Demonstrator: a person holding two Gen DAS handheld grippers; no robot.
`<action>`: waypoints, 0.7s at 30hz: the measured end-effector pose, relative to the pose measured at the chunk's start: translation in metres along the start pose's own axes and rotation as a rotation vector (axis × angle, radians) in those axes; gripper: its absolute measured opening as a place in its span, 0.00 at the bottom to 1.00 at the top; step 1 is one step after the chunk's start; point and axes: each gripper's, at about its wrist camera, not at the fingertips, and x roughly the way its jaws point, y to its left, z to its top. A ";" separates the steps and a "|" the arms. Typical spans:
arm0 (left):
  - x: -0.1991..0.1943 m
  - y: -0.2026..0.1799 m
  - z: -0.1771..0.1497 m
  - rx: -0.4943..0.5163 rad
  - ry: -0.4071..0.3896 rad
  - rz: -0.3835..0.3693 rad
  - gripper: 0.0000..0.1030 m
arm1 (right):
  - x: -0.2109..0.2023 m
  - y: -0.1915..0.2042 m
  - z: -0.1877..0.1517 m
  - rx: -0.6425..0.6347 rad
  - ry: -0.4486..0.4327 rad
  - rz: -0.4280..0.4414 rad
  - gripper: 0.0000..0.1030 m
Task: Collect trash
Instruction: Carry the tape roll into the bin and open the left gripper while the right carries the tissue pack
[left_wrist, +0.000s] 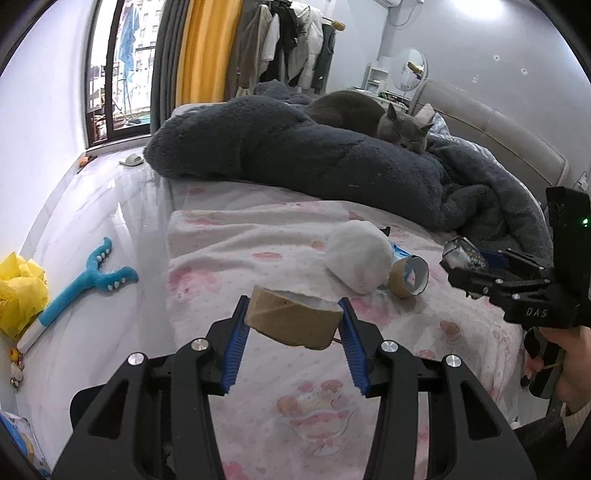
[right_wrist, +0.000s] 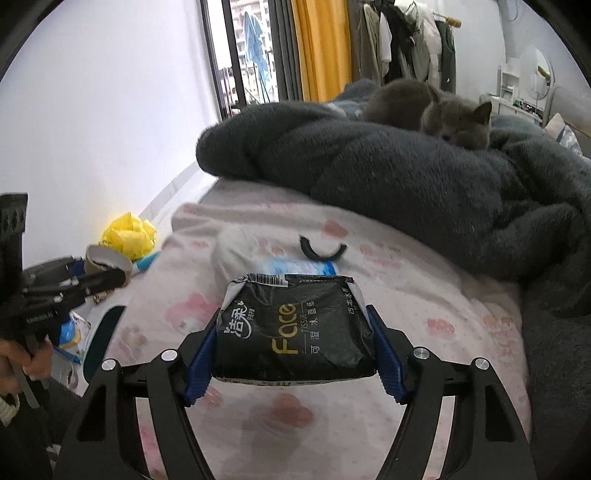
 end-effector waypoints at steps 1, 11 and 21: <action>-0.002 0.002 -0.001 -0.005 0.001 0.002 0.49 | -0.001 0.002 0.001 0.002 -0.007 0.003 0.72; -0.018 0.025 -0.017 -0.034 0.038 0.043 0.49 | -0.004 0.040 0.012 -0.009 -0.055 0.051 0.72; -0.021 0.062 -0.044 -0.073 0.082 0.086 0.49 | 0.006 0.085 0.022 -0.042 -0.053 0.107 0.72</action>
